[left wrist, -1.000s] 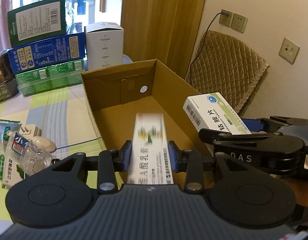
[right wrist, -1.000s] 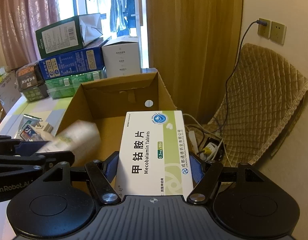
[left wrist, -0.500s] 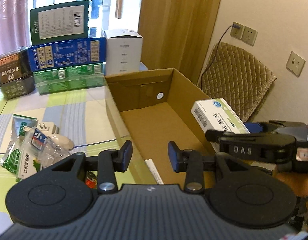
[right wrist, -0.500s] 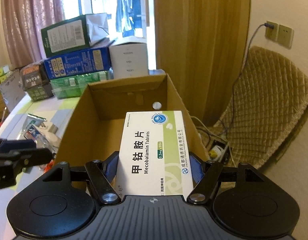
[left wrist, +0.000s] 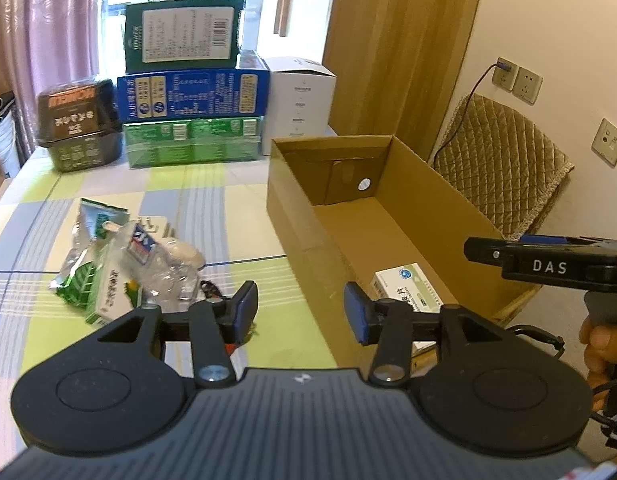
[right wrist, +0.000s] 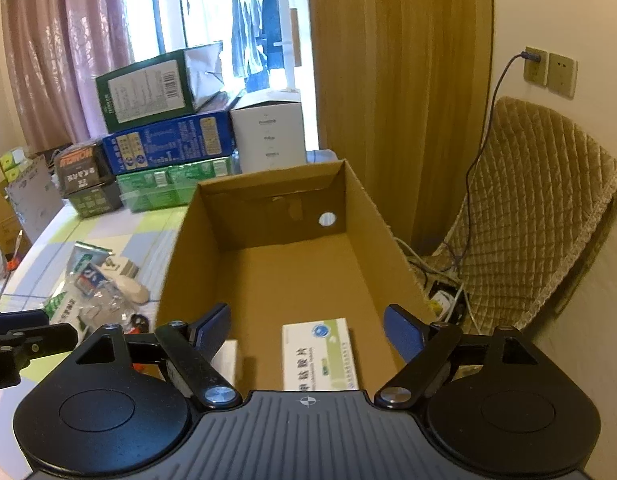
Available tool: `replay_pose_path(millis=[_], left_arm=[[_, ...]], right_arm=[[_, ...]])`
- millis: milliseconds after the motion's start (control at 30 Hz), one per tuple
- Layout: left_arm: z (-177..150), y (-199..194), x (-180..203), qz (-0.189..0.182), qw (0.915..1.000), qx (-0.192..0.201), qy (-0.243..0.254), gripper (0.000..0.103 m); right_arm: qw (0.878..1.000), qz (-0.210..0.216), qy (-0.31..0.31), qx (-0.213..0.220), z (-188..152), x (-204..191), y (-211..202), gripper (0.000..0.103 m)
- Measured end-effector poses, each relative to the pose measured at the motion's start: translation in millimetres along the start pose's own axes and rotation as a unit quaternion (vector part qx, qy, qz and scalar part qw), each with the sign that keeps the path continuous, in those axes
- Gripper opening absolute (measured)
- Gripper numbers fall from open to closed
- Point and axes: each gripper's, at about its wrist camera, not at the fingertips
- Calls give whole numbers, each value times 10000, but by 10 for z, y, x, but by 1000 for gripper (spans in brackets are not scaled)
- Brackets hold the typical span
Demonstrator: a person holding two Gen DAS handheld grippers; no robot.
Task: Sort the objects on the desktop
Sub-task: 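Open the left tool dropping the cream box while the right releases the Mecobalamin box, then withdraw both open tools from the cardboard box back over the table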
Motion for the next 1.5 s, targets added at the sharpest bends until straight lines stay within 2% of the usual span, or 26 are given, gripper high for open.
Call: replay_pose_path(millis=[333,500,700,833,1000,1133,1333,1500], left_arm=[[-85,-445,-367,320,9993,185,-31,52],[-121,-662,-578,457,9985,282,-44,63],[-159,-850,-816,683,9969,373,-63,81],[-177,-937,-970,791,9959,415,-119,85],[-213,-1007,-1142,926,9945,464,-158,101],[-232,-1010,-1266,1054,9935,410,-138,102],[-257,-997,-1510,1176,9919,362,-318,102],[-269,-923,-1635,1251,9910,468,-92,101]], right_arm=[[9990,136,-413,108,29,-562,-366,87],[9974,152,-677,190,28,-890,-491,101],[9953,339,-882,235,56,-1245,-534,101],[9937,442,-1000,248,82,-1421,-530,101],[9923,530,-1096,243,83,-1563,-502,101],[9906,800,-1073,292,53,-1629,-478,101],[9888,987,-1109,160,-61,-1741,-367,101],[9855,1232,-1166,80,-164,-1814,-219,101]])
Point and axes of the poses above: each gripper's, at about its wrist camera, not at the fingertips, and y roughly the way its jaws point, x to its right, z to its top, and after that the axes turned 14 degrees about -y, right-handed
